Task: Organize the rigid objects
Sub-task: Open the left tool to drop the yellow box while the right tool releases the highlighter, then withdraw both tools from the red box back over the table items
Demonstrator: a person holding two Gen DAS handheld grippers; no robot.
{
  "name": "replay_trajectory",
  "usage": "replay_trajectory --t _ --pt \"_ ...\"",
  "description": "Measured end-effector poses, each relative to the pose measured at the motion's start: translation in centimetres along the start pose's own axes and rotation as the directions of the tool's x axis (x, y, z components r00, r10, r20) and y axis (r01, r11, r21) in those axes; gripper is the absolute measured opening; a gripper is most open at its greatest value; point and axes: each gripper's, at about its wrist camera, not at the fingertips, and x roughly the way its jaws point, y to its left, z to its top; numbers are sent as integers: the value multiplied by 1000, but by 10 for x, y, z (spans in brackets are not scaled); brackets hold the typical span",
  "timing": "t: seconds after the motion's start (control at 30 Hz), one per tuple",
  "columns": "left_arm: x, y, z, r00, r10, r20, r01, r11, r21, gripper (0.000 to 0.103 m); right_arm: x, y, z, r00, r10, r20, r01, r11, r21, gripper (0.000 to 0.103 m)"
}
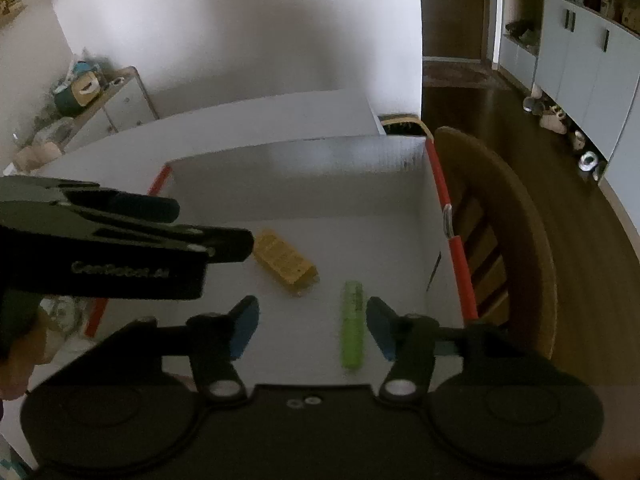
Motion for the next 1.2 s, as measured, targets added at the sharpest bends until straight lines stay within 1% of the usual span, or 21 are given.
replay_trajectory --t 0.17,0.27,0.33,0.47,0.53,0.6,0.83,1.07,1.13,1.17,1.2 --pt "-27 2 -12 999 -7 51 7 1000 -1 75 -15 6 -6 999 10 31 -10 1000 -3 71" --pt "-42 3 -20 997 -5 80 5 1000 1 79 -24 12 -9 999 18 48 -17 1000 -4 76" --pt "-52 5 -26 995 -7 103 6 1000 4 79 -30 16 -11 998 21 62 -20 1000 -15 80" --pt "-73 9 -39 990 9 138 -9 1000 3 79 -40 24 -15 995 32 89 -29 999 -34 89" --pt "-83 12 -45 988 16 155 -17 1000 1 80 -44 29 -18 994 43 104 -38 998 -48 92" --pt "-93 16 -52 984 26 174 -24 1000 -12 83 -48 36 -22 991 50 123 -43 997 -62 96" --pt "-124 30 -77 973 57 226 -48 998 -43 85 -61 58 -33 981 95 171 -78 991 -105 101" --pt "-149 61 -103 964 61 260 -33 993 -113 87 -67 86 -42 965 147 218 -123 985 -121 102" --pt "-154 70 -109 960 70 272 -35 991 -129 91 -67 96 -42 961 156 227 -129 983 -129 102" --pt "-158 76 -113 957 73 279 -37 990 -134 97 -67 102 -42 959 164 231 -136 982 -134 102" --pt "-160 81 -115 955 77 286 -39 990 -135 100 -66 107 -43 958 168 233 -138 981 -139 102"
